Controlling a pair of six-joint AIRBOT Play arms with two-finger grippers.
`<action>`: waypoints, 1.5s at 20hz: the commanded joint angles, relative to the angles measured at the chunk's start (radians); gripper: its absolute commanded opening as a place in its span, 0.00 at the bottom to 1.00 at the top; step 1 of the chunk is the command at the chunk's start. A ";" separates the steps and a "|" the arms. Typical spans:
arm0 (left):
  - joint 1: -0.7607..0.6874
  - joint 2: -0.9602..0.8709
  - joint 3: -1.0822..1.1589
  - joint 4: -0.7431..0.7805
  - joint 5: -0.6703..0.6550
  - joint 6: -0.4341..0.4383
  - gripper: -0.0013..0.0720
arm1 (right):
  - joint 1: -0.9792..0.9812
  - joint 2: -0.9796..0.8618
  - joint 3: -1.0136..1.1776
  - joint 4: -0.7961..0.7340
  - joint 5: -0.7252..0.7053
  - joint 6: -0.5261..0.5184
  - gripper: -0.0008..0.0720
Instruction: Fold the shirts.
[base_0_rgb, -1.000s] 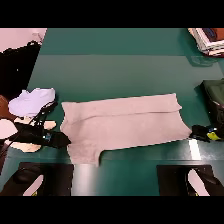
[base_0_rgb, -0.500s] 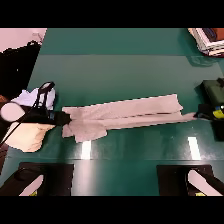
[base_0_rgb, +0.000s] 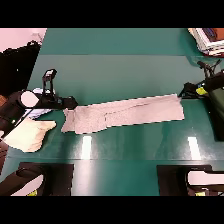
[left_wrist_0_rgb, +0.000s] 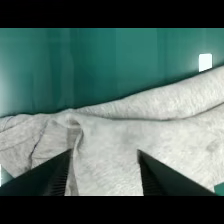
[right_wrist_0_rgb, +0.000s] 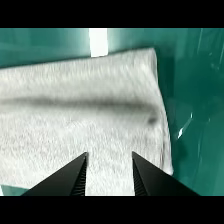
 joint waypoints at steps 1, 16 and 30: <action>0.000 -0.007 0.013 -0.003 0.005 -0.016 0.72 | 0.008 -0.076 0.092 0.005 0.033 -0.021 0.49; -0.036 -0.096 0.088 -0.268 -0.015 0.050 0.05 | -0.227 -0.210 -0.140 0.312 0.108 -0.198 0.72; -0.414 -0.679 0.573 -0.272 -0.002 0.072 0.05 | -0.065 0.164 -0.140 0.630 0.111 -0.224 0.03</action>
